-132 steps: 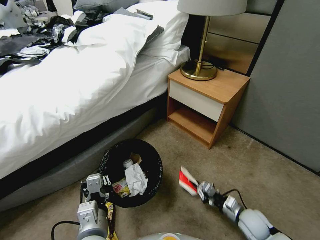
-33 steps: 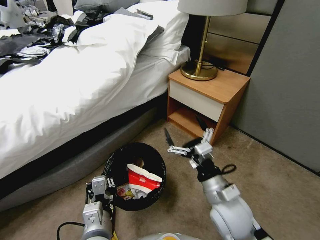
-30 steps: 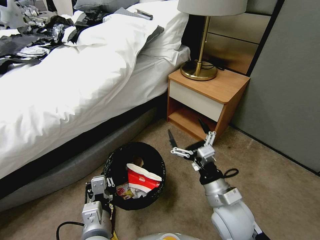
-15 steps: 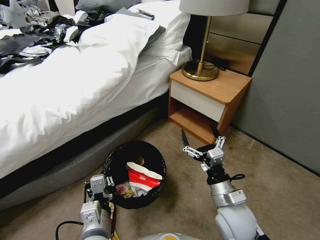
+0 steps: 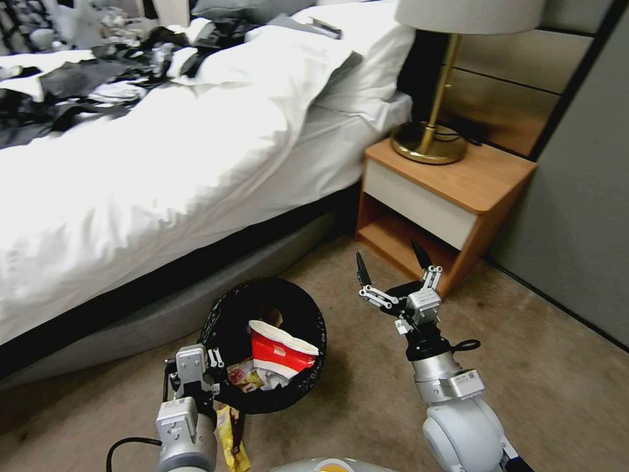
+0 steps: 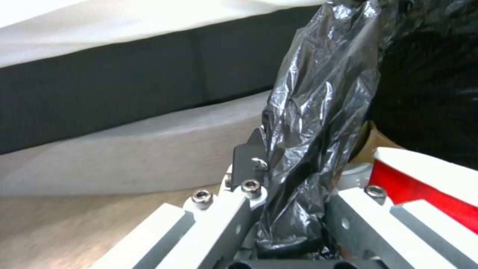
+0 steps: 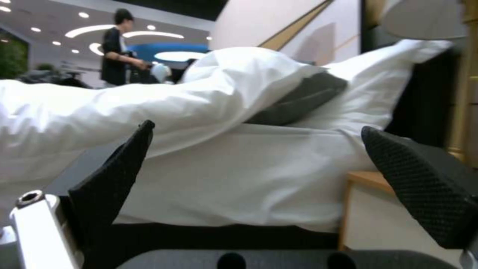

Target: Pick up the trash bin, then pick up the garbage from the floor and place it into the trash bin.

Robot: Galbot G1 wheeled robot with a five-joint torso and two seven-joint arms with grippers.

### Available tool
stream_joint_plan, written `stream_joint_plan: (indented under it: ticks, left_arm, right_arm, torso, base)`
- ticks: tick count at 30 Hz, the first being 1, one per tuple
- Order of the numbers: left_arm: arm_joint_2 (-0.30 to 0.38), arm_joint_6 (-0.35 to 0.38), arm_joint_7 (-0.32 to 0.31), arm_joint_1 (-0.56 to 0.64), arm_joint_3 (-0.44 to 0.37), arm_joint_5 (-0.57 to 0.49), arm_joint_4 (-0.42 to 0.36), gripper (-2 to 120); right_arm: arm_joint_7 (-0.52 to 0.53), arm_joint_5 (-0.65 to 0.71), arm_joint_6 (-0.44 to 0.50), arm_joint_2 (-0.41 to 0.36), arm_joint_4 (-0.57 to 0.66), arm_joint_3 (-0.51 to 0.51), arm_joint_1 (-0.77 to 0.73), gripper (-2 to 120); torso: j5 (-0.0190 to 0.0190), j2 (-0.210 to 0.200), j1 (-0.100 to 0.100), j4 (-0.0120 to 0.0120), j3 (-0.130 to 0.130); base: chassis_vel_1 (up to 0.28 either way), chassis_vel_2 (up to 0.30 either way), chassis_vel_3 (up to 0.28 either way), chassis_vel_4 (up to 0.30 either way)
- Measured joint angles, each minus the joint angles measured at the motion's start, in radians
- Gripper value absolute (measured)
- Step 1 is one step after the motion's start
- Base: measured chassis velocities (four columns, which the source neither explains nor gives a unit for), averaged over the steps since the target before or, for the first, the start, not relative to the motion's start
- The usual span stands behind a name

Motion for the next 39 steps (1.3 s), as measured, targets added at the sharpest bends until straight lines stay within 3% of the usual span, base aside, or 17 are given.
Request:
stream_joint_plan:
  ticks: [39]
  left_arm:
    - [0.009,-0.012,0.001,0.033,-0.033,-0.027,-0.031,1]
  right_arm:
    - [-0.025,-0.002,-0.004,-0.015,0.004,0.006,0.002,100]
  torso:
    - [0.0,0.0,0.0,0.0002,0.0]
  base:
    - [0.128,0.122,0.119,0.123]
